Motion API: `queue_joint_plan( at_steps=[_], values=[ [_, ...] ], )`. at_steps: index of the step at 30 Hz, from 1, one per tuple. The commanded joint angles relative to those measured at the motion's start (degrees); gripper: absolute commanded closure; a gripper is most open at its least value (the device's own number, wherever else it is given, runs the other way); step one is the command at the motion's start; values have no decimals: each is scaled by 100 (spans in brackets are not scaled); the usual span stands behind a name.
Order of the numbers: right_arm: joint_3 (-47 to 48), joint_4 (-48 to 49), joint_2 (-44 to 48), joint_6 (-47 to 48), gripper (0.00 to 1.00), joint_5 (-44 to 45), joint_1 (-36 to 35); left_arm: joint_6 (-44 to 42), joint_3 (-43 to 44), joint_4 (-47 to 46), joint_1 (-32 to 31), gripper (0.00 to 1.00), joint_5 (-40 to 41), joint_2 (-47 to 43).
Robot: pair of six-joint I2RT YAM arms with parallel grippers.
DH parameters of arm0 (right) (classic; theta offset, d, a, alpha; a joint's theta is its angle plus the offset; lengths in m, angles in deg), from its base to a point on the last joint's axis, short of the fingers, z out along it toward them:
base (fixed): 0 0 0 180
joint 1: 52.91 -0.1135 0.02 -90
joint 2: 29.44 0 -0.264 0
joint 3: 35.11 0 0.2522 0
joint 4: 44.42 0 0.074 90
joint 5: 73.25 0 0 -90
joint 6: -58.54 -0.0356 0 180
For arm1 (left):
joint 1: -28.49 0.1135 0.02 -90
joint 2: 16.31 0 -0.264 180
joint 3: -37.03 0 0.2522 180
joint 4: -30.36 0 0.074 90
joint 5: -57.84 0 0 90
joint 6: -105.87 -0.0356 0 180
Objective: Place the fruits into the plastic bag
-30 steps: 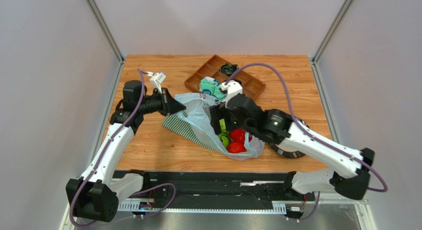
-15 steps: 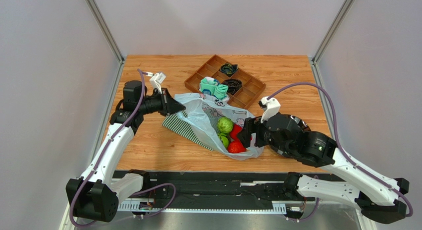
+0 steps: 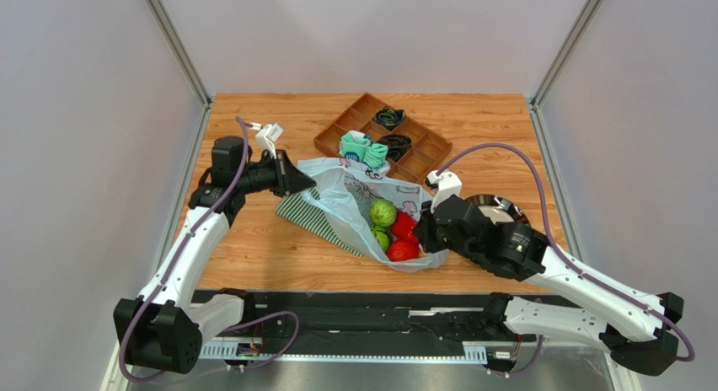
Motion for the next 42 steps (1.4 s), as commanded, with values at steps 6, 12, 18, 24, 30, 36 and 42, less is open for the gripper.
queue_joint_plan(
  at_steps=[6, 12, 18, 24, 30, 36, 42],
  values=[
    [2718, 121, -450, 1991, 100, 1241, 456, 547, 1525, 199, -187, 100, -333, -96],
    [3872, 190, -768, 2915, 100, 1585, 685, 995, 2590, 411, -829, 100, -395, -386],
    [3364, 437, -821, 2838, 100, 330, 2116, 1522, 2318, -19, -1286, 100, -465, -588],
    [2853, 779, -978, 2768, 100, -349, 2926, 1777, 1773, -406, -1848, 100, -351, -579],
    [3221, 824, -1242, 2794, 100, -472, 2997, 1777, 1588, -547, -2411, 100, -176, -377],
    [3512, 850, -1348, 3022, 100, -472, 3250, 1848, 1518, -793, -2587, 100, -43, -333],
    [3433, 928, -1533, 3049, 100, -885, 3822, 1997, 1430, -1013, -2754, 100, -87, -202]
  ],
)
